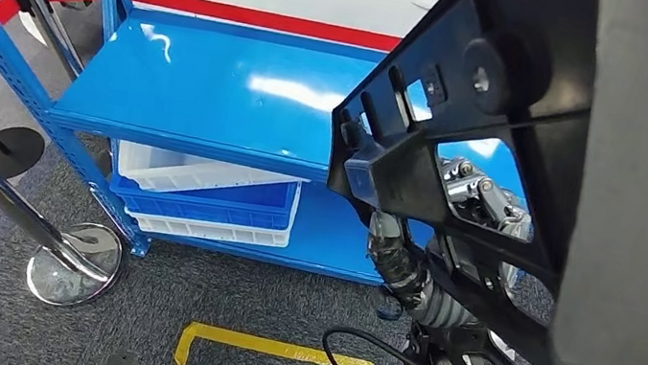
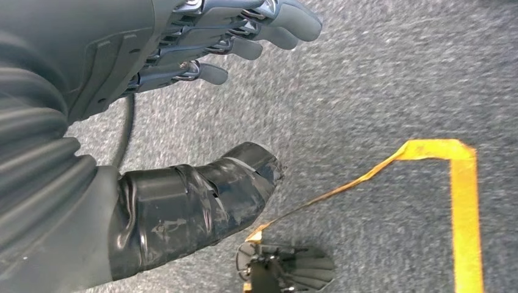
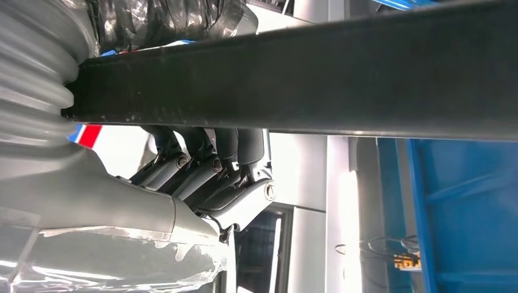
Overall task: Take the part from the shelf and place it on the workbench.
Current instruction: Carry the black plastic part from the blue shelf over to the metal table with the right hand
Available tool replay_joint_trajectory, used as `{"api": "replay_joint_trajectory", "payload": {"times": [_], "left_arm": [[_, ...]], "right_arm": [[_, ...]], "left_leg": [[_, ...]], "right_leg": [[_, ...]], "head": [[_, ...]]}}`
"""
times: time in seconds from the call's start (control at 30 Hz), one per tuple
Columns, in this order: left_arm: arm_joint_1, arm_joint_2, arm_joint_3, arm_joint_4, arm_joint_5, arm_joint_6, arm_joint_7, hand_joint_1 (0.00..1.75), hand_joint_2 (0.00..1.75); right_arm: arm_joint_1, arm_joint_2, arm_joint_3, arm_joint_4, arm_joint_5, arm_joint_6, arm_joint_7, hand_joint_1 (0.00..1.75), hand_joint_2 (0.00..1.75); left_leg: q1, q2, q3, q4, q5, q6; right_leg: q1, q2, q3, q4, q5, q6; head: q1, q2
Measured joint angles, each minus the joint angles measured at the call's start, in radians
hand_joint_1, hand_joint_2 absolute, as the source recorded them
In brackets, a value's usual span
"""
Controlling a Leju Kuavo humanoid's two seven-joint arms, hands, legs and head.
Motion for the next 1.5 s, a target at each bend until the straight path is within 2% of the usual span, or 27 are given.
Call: {"api": "replay_joint_trajectory", "payload": {"times": [0.07,0.13,0.2,0.27,0.3,0.33,0.37,0.43,0.5,0.57,0.63,0.67,0.73,0.8,0.83,0.9,0.97,1.03,1.07,1.17,1.2,1.3,1.33,1.37,1.43,1.47,1.5], "left_arm": [[0.001,0.0,0.0,0.0,0.0,0.001,-0.002,0.0,1.75],[0.003,0.0,0.0,0.0,0.0,0.003,-0.002,0.0,1.75],[0.006,0.0,0.0,0.0,0.001,0.003,-0.002,0.0,1.75],[0.006,-0.001,0.0,0.0,0.002,0.003,-0.002,0.0,1.75],[0.005,-0.002,0.0,0.0,0.002,0.003,-0.002,0.0,1.75],[0.004,-0.002,0.0,0.0,0.002,0.003,-0.002,0.0,1.75],[0.004,-0.002,0.0,0.0,0.003,0.002,-0.002,0.0,1.75],[0.004,-0.002,0.0,0.0,0.005,0.002,-0.001,0.0,1.75],[0.001,0.0,0.0,0.0,0.007,0.002,-0.002,0.0,1.75],[-0.003,0.0,0.0,0.0,0.009,0.002,-0.002,0.0,1.75],[-0.004,-0.001,0.0,0.0,0.011,0.001,-0.002,0.0,1.75],[-0.005,-0.001,0.0,0.0,0.012,0.0,-0.002,0.0,1.75],[-0.003,-0.001,0.0,0.0,0.016,0.0,-0.001,0.0,1.75],[-0.002,-0.001,0.0,0.0,0.019,-0.001,0.0,0.0,1.75],[-0.001,-0.001,0.0,0.0,0.02,-0.001,0.0,0.0,1.75],[-0.001,-0.001,0.0,0.0,0.021,-0.002,0.001,0.0,1.75],[0.0,-0.002,0.0,0.0,0.021,-0.004,0.003,0.0,1.75],[0.001,-0.002,0.0,0.0,0.021,-0.005,0.009,0.0,1.75],[0.002,-0.001,0.0,0.0,0.022,-0.008,0.014,0.0,1.75],[0.004,0.0,0.0,0.001,0.026,-0.02,0.026,0.0,1.75],[0.006,0.0,0.0,0.001,0.026,-0.024,0.028,0.0,1.75],[0.007,-0.001,0.0,0.001,0.023,-0.039,0.031,0.0,1.75],[0.006,-0.001,0.0,0.001,0.021,-0.043,0.033,0.0,1.75],[0.005,-0.001,0.0,0.001,0.02,-0.045,0.035,0.0,1.75],[0.005,-0.001,0.0,0.001,0.02,-0.047,0.043,0.0,1.75],[0.005,-0.001,0.0,0.001,0.021,-0.046,0.047,0.0,1.75],[0.003,-0.001,0.0,0.001,0.022,-0.045,0.05,0.0,1.75]], "right_arm": [[0.001,-0.001,-0.001,-0.002,-0.011,0.005,0.001,1.75,1.75],[0.002,-0.002,-0.003,-0.004,-0.019,0.007,0.001,1.75,1.75],[0.002,-0.002,-0.004,-0.005,-0.025,0.008,0.001,1.75,1.75],[0.002,-0.002,-0.004,-0.005,-0.027,0.011,0.001,1.75,1.75],[0.003,-0.002,-0.004,-0.005,-0.027,0.013,0.001,1.75,1.75],[0.003,-0.002,-0.004,-0.005,-0.027,0.014,0.002,1.75,1.75],[0.003,-0.002,-0.004,-0.005,-0.027,0.016,0.002,1.75,1.75],[0.003,-0.002,-0.005,-0.006,-0.027,0.017,0.003,1.75,1.75],[0.003,-0.002,-0.005,-0.008,-0.027,0.017,0.005,1.75,1.75],[0.002,-0.003,-0.005,-0.009,-0.026,0.017,0.006,1.75,1.75],[0.002,-0.004,-0.006,-0.01,-0.025,0.018,0.007,1.75,1.75],[0.003,-0.005,-0.006,-0.01,-0.025,0.018,0.007,1.75,1.75],[0.005,-0.007,-0.006,-0.01,-0.025,0.019,0.009,1.75,1.75],[0.005,-0.009,-0.007,-0.01,-0.025,0.02,0.011,1.75,1.75],[0.005,-0.009,-0.007,-0.01,-0.025,0.02,0.011,1.75,1.75],[0.004,-0.01,-0.007,-0.01,-0.025,0.02,0.014,1.75,1.75],[0.001,-0.01,-0.007,-0.01,-0.023,0.019,0.019,1.75,1.75],[-0.003,-0.01,-0.007,-0.009,-0.023,0.019,0.023,1.75,1.75],[-0.005,-0.01,-0.007,-0.009,-0.023,0.019,0.024,1.75,1.75],[-0.012,-0.01,-0.007,-0.004,-0.024,0.019,0.024,1.75,1.75],[-0.014,-0.01,-0.007,-0.003,-0.024,0.019,0.024,1.75,1.75],[-0.019,-0.01,-0.007,0.002,-0.027,0.02,0.024,1.75,1.75],[-0.02,-0.01,-0.007,0.003,-0.028,0.021,0.024,1.75,1.75],[-0.02,-0.01,-0.007,0.005,-0.028,0.021,0.024,1.75,1.75],[-0.02,-0.01,-0.007,0.008,-0.029,0.022,0.024,1.75,1.75],[-0.02,-0.01,-0.007,0.009,-0.027,0.02,0.024,1.75,1.75],[-0.021,-0.01,-0.007,0.009,-0.025,0.018,0.025,1.75,1.75]], "left_leg": [[0.0,-0.002,-0.011,0.013,0.011,-0.014],[0.004,-0.003,-0.018,0.017,0.014,-0.027],[0.008,-0.004,-0.039,0.062,-0.05,-0.035],[0.01,-0.005,-0.068,0.173,-0.154,-0.039],[0.011,-0.005,-0.077,0.234,-0.185,-0.04],[0.01,-0.005,-0.078,0.28,-0.191,-0.039],[0.009,-0.005,-0.065,0.299,-0.175,-0.036],[0.004,-0.006,0.009,0.236,-0.122,-0.02],[-0.006,-0.009,0.122,0.086,-0.128,0.001],[-0.018,-0.011,0.179,-0.01,-0.15,0.009],[-0.021,-0.009,0.176,-0.033,-0.129,0.011],[-0.02,-0.006,0.171,-0.043,-0.115,0.016],[-0.016,-0.001,0.151,-0.052,-0.087,0.026],[-0.016,0.001,0.119,-0.048,-0.065,0.032],[-0.016,0.001,0.102,-0.043,-0.055,0.031],[-0.013,0.001,0.062,-0.027,-0.038,0.025],[-0.01,0.0,0.021,0.0,-0.026,0.014],[-0.009,-0.001,-0.004,0.025,-0.018,0.002],[-0.01,-0.001,-0.01,0.031,-0.012,-0.004],[-0.005,-0.004,-0.02,0.04,-0.01,-0.022],[-0.003,-0.006,-0.029,0.059,-0.038,-0.027],[0.002,-0.007,-0.065,0.208,-0.184,-0.04],[0.002,-0.007,-0.07,0.262,-0.203,-0.041],[0.003,-0.007,-0.067,0.297,-0.192,-0.042],[0.002,-0.005,-0.022,0.286,-0.12,-0.037],[0.001,0.004,0.024,0.235,-0.101,-0.032],[-0.003,0.016,0.082,0.159,-0.107,-0.026]], "right_leg": [[0.007,0.003,0.023,-0.047,-0.024,-0.018],[0.007,0.002,0.006,-0.042,-0.011,-0.041],[0.008,-0.001,-0.016,-0.043,0.011,-0.061],[0.012,-0.001,-0.043,-0.042,0.035,-0.071],[0.015,-0.001,-0.058,-0.041,0.047,-0.073],[0.02,-0.001,-0.073,-0.04,0.059,-0.075],[0.024,-0.001,-0.09,-0.039,0.071,-0.076],[0.031,0.0,-0.12,-0.036,0.092,-0.076],[0.034,0.0,-0.136,-0.036,0.11,-0.072],[0.028,-0.003,-0.138,-0.042,0.128,-0.062],[0.02,-0.005,-0.141,-0.051,0.142,-0.05],[0.019,-0.004,-0.148,-0.045,0.128,-0.045],[0.018,-0.003,-0.169,0.016,0.045,-0.039],[0.016,-0.003,-0.193,0.134,-0.045,-0.033],[0.014,-0.003,-0.196,0.185,-0.057,-0.029],[0.01,-0.004,-0.165,0.209,-0.016,-0.021],[0.004,-0.005,-0.078,0.112,0.018,-0.013],[0.007,-0.003,-0.008,0.007,-0.008,-0.017],[0.01,-0.001,0.004,-0.018,-0.024,-0.024],[0.012,-0.002,-0.014,-0.023,-0.004,-0.05],[0.011,-0.004,-0.024,-0.025,0.008,-0.059],[0.013,-0.006,-0.067,-0.026,0.044,-0.073],[0.014,-0.005,-0.084,-0.026,0.056,-0.073],[0.016,-0.005,-0.1,-0.026,0.068,-0.073],[0.019,-0.008,-0.133,-0.026,0.09,-0.071],[0.02,-0.012,-0.144,-0.026,0.101,-0.069],[0.022,-0.016,-0.151,-0.025,0.109,-0.066]], "head": [[0.0,0.0],[0.0,0.0],[-0.003,0.0],[-0.005,0.0],[-0.006,0.0],[-0.005,0.0],[-0.006,0.0],[-0.006,0.0],[-0.005,0.0],[-0.005,0.0],[-0.006,0.0],[-0.006,0.0],[-0.003,0.0],[-0.001,0.0],[-0.001,0.0],[-0.001,0.0],[-0.001,0.0],[-0.002,0.0],[-0.002,0.0],[-0.002,0.0],[-0.003,0.0],[-0.007,0.0],[-0.008,0.0],[-0.008,0.0],[-0.009,0.0],[-0.009,0.0],[-0.009,0.0]]}}
